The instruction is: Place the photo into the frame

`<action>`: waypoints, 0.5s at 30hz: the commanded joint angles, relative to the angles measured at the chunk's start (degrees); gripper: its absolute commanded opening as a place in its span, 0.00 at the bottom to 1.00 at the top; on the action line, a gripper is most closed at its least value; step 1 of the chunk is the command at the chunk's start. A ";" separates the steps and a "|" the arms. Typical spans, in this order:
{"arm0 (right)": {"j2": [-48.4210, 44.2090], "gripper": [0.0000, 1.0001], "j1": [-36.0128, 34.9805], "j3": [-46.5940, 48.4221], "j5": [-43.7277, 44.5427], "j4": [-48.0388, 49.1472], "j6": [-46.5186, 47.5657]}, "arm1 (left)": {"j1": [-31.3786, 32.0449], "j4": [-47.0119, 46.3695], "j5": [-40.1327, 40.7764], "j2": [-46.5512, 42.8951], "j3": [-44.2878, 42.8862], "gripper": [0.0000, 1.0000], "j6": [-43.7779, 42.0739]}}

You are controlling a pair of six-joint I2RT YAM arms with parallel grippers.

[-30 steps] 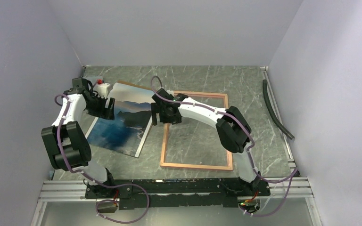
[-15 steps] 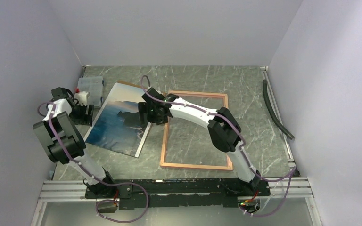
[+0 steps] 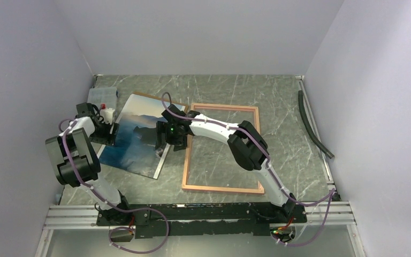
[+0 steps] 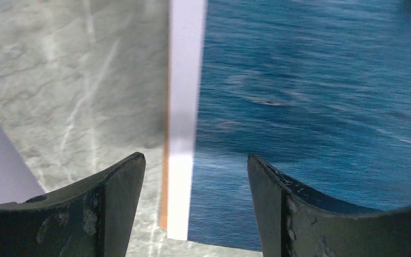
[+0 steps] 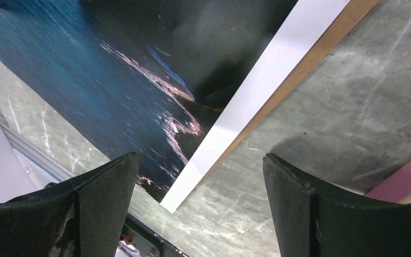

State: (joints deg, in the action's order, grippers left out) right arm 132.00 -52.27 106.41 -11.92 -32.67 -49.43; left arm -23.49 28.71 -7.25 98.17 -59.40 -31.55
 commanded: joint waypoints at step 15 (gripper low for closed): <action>-3.31 0.87 1.75 -8.70 -4.57 10.56 -15.74 | 4.96 15.28 -14.23 -1.11 2.86 0.58 -2.05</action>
State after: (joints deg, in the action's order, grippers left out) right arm 131.02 -50.06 100.16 -19.86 -22.94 -61.84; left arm -19.14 30.72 -12.91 95.42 -55.99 -31.92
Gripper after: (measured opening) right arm 0.876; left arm 0.597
